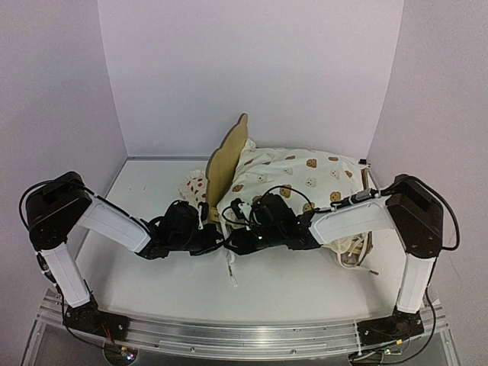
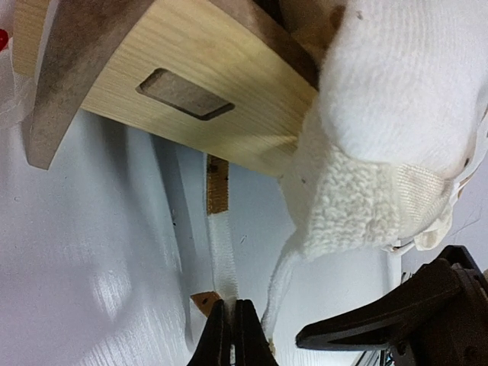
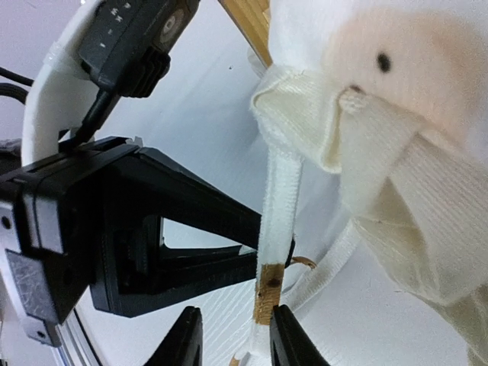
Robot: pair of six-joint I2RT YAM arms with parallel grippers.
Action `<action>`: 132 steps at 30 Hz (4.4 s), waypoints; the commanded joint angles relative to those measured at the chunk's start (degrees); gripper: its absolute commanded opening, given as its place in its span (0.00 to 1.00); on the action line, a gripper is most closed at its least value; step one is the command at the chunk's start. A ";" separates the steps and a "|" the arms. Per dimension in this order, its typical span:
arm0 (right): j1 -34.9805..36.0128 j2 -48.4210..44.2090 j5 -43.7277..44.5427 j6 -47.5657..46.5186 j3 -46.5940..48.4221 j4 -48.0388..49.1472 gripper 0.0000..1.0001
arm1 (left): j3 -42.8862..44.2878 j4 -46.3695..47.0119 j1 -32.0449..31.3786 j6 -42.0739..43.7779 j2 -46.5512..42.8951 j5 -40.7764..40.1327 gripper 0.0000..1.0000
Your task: Set up the pet bed
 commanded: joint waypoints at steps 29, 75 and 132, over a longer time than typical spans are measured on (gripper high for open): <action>-0.21 6.18 6.08 -11.95 6.75 -4.54 0.16 | 4.19 1.56 1.54 2.62 0.32 2.16 0.00; -0.13 7.13 8.85 -19.27 -1.69 23.80 0.46 | 7.00 -6.93 2.77 -1.31 -6.86 4.56 0.00; 0.59 0.43 16.31 -8.91 -2.31 15.46 0.00 | 0.38 -21.73 -8.36 23.16 -15.17 -6.58 0.67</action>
